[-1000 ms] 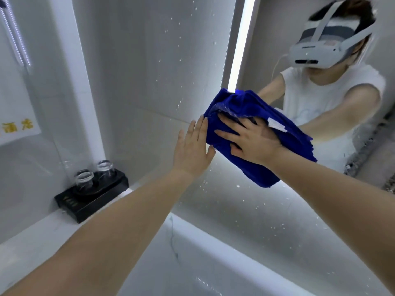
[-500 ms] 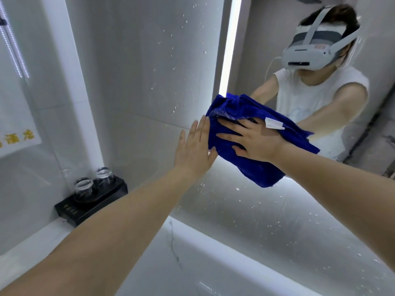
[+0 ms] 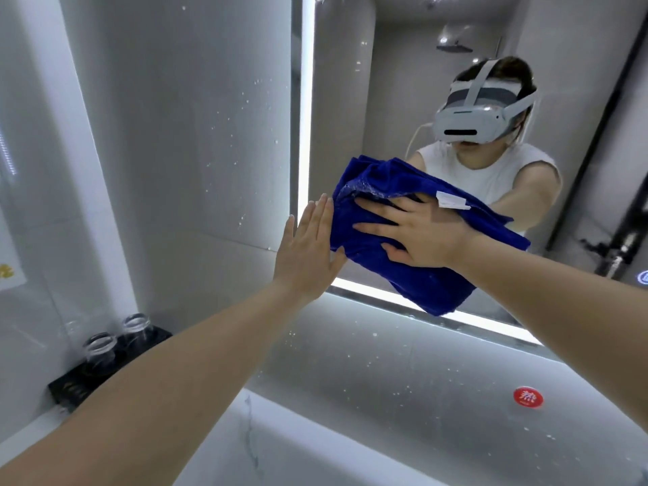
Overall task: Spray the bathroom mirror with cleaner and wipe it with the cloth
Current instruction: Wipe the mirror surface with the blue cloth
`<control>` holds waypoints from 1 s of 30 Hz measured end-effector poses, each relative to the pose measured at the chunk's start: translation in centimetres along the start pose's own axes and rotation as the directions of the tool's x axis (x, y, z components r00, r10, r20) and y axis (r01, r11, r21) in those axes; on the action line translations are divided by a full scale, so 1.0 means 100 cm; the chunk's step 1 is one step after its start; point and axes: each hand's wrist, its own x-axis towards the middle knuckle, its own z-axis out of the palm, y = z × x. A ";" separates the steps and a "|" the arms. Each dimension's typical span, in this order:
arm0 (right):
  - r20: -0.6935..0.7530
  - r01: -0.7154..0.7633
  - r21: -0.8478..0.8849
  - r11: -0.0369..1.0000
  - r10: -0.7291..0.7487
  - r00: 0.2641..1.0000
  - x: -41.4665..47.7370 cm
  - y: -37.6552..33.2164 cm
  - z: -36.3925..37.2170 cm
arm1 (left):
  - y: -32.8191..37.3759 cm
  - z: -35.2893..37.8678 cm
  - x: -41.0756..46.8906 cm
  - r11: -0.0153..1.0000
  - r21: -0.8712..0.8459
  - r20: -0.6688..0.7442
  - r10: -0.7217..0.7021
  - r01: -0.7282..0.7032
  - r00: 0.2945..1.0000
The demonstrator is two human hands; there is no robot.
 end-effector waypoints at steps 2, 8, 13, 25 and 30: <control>-0.004 -0.024 -0.006 1.000 0.024 1.000 -0.010 0.010 -0.005 | 0.008 -0.006 0.005 1.000 0.002 -0.021 0.002 -0.002 1.000; -0.009 -0.114 -0.024 0.993 0.114 0.993 -0.048 0.029 -0.013 | 0.045 -0.009 0.005 0.999 -0.031 -0.031 -0.027 0.026 0.999; -0.006 -0.176 -0.010 0.984 0.176 0.984 -0.085 0.037 -0.018 | 0.076 -0.005 -0.002 0.999 -0.027 0.005 -0.028 0.028 1.000; -0.004 -0.215 -0.015 0.977 0.215 0.977 -0.210 0.064 -0.020 | 0.166 0.010 0.002 0.997 0.044 -0.043 0.067 -0.065 0.997; -0.003 -0.235 -0.070 0.969 0.236 0.972 -0.269 0.079 -0.024 | 0.219 0.017 0.007 0.992 0.032 -0.057 0.122 -0.120 0.991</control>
